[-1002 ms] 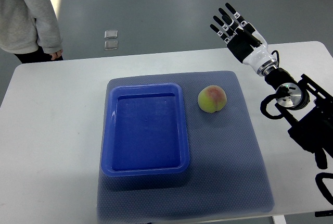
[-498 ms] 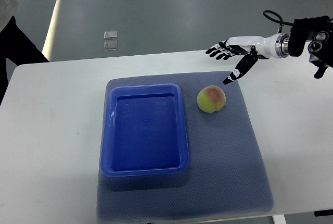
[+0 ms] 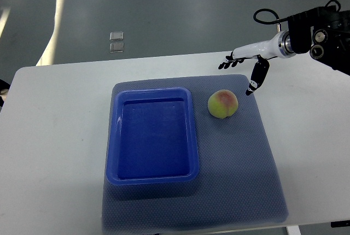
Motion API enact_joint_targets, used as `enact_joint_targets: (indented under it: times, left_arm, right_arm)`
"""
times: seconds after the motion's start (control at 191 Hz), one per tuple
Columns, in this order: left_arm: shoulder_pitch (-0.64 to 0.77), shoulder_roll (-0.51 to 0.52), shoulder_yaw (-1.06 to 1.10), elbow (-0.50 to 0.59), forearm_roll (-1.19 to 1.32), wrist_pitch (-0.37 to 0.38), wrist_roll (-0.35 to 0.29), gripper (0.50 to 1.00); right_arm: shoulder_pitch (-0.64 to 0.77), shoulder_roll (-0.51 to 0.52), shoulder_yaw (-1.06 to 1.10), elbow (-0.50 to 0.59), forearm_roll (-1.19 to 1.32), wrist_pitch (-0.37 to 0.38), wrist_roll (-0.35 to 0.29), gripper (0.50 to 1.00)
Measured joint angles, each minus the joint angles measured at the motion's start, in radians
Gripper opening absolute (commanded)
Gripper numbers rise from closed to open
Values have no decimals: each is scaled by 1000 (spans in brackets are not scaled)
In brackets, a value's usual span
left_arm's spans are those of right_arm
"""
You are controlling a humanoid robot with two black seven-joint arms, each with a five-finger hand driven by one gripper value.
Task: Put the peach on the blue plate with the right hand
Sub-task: 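Lower the right hand over the peach and close fingers around it, then lift the peach with the right hand and carry it toward the blue tray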
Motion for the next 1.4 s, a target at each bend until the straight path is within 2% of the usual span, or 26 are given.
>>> enact_joint_targets:
  times: [0.22,0.886,0.986,0.991,1.049,1.238,1.243,1.29,1.337,1.4]
  left_arm:
    - [0,0,-2,0,0,-3,0,1000]
    - [0,0,-3,0,-2,-2,0,1000]
    - [1,0,-3,0,-2,-1,0,1000]
    - [1,0,-3,0,-2,-1,0,1000]
    - [0,0,-3,0,-2,-1,0,1000]
    - [1,0,-3,0,-2,0,0,1000]
    - [1,0,-3,0,-2,0,0,1000]
    - [1,0,-3,0,-2,0,0,1000]
    - [1,0,-3,0,-2,0,0,1000]
    - [1,0,-3,0,-2,0,0,1000]
  right_arm:
    - [-11,48,-53,-24,-21,-61,3,930]
    - [-100,123,-55,-77,-26,-149,5,926]
    - [-106,126,-55,-83,-26,-163,5,913]
    - [-107,126,-55,-83,-26,-164,5,879]
    - [-109,126,-55,-84,-26,-171,5,834]
    - [-119,128,-57,-84,-35,-187,6,813]
    - [-119,128,-57,-84,-36,-188,6,775]
    - [-122,128,-57,-84,-43,-189,6,746]
    - [-123,128,-57,-84,-49,-189,6,652]
    - [-123,128,-57,-84,-53,-191,7,625]
